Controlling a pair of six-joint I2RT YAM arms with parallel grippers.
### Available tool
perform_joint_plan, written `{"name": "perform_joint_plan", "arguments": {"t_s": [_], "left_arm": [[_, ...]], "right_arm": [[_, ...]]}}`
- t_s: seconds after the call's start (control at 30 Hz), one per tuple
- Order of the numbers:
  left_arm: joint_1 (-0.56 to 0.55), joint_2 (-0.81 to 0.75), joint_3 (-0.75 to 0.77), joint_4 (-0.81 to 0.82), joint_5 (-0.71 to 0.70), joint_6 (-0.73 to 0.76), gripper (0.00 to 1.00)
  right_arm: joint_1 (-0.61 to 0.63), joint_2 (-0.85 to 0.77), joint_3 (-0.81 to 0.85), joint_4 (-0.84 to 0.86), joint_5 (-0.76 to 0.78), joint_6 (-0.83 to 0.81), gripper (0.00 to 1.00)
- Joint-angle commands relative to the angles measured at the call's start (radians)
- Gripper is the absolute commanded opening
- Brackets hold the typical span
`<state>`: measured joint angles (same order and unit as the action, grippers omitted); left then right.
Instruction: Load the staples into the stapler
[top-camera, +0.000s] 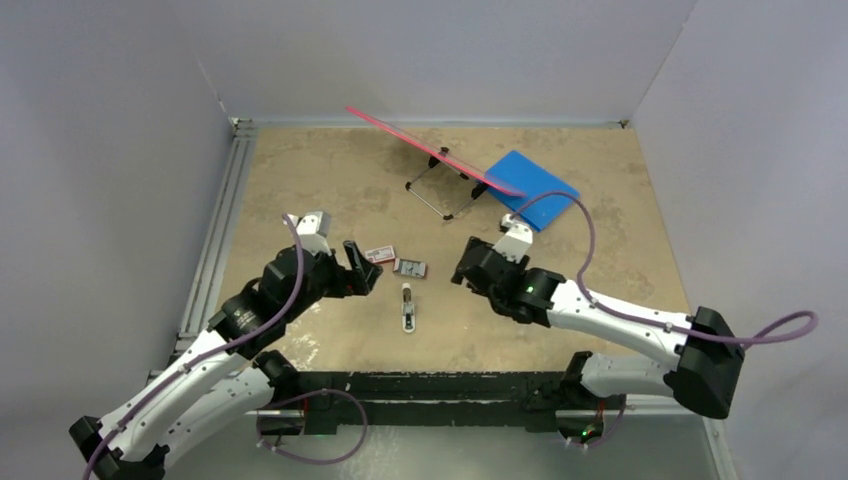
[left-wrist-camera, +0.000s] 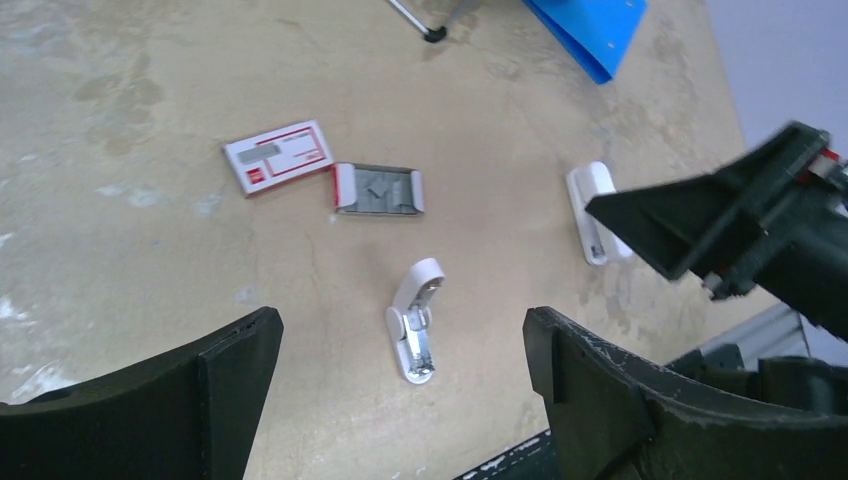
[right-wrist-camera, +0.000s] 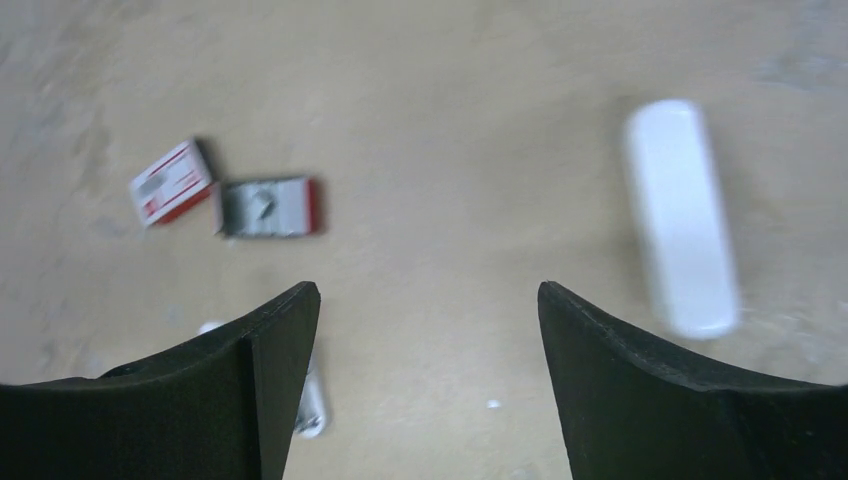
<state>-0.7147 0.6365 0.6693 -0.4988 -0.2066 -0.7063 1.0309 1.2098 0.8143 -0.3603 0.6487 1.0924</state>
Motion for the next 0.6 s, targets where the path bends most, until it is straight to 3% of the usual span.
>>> {"name": "perform_joint_plan", "arguments": {"t_s": [0.0,0.27,0.57], "left_arm": [[0.000,-0.005,-0.020,0.132,0.144,0.108,0.92],[0.000,0.060,-0.007,0.164,0.226,0.105,0.92],[0.000,0.087,0.007,0.158,0.261,0.104,0.90]], "right_arm": [[-0.077,-0.076,-0.067,-0.164,0.115,0.151,0.84],[-0.158,-0.092,-0.111,-0.234,0.108,0.287,0.86],[-0.249,-0.041,-0.175,-0.140,0.043,0.297,0.85]]}}
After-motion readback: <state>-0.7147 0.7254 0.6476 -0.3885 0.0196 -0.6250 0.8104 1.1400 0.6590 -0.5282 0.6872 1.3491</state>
